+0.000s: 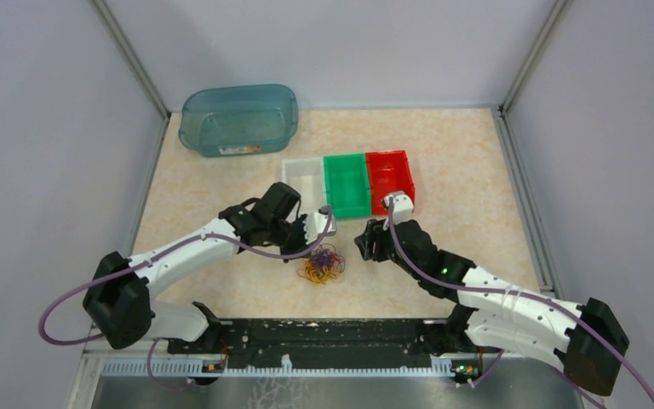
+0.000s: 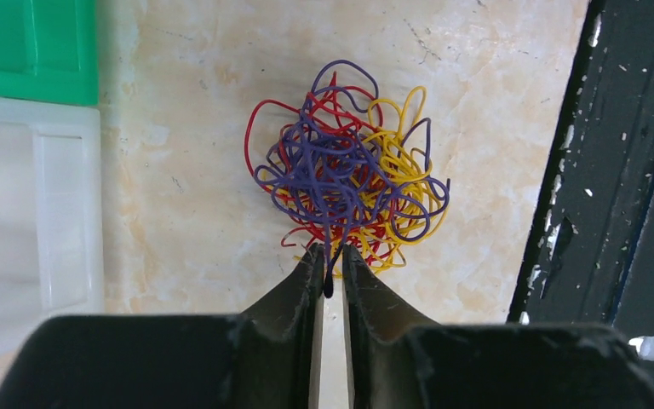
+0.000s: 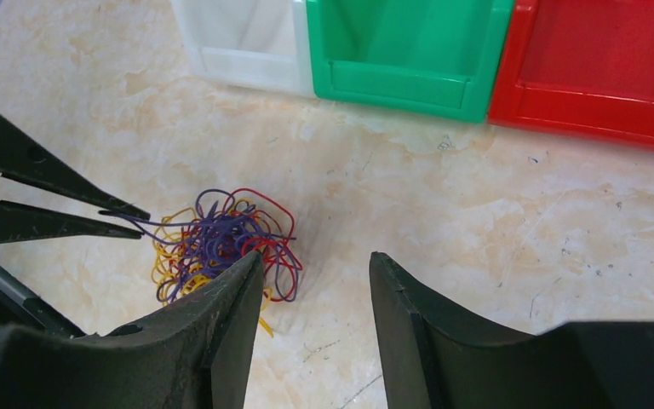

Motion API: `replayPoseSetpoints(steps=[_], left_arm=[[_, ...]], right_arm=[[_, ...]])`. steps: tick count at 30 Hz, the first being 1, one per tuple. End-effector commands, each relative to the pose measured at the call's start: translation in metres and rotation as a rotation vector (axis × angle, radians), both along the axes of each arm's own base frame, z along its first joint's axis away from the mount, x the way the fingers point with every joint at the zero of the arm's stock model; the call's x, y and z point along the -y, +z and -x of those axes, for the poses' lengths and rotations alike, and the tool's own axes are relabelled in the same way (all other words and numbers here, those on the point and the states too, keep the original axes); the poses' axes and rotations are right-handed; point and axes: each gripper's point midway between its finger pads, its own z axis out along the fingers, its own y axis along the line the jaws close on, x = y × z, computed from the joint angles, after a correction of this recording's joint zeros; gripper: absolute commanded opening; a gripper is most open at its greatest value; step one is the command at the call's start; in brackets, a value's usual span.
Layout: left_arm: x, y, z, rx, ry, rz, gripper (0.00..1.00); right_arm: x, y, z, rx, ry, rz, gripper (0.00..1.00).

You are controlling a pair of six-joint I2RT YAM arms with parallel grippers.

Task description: Untangle the cables

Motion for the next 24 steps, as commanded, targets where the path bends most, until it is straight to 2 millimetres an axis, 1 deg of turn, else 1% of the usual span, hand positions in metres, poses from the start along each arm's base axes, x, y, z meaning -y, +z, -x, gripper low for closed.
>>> replayPoseSetpoints(steps=[1, 3, 6, 12, 15, 19, 22, 24], left_arm=[[-0.006, -0.013, -0.008, 0.027, 0.048, -0.048, 0.21], [-0.009, -0.017, -0.012, 0.04, 0.06, -0.068, 0.25], [-0.009, -0.018, -0.013, 0.045, 0.06, -0.069, 0.27], [-0.002, -0.008, -0.013, 0.05, 0.057, -0.023, 0.27], [-0.001, -0.006, -0.018, 0.069, 0.083, -0.012, 0.24], [-0.001, -0.009, -0.023, 0.075, 0.114, -0.012, 0.19], [-0.002, -0.014, -0.027, 0.08, 0.138, -0.026, 0.14], [-0.004, -0.015, -0.031, 0.099, 0.154, -0.034, 0.09]], right_arm=[[-0.011, 0.035, -0.007, 0.068, -0.003, -0.071, 0.5], [-0.011, 0.037, -0.006, 0.072, -0.004, -0.076, 0.51], [-0.01, 0.037, -0.006, 0.074, -0.006, -0.08, 0.51], [-0.009, 0.035, -0.005, 0.07, -0.005, -0.078, 0.51], [-0.01, 0.035, -0.005, 0.069, -0.005, -0.081, 0.51], [-0.011, 0.036, -0.004, 0.07, 0.0, -0.084, 0.51], [-0.011, 0.037, -0.003, 0.07, 0.0, -0.085, 0.51], [-0.012, 0.036, -0.002, 0.067, 0.002, -0.086, 0.51]])
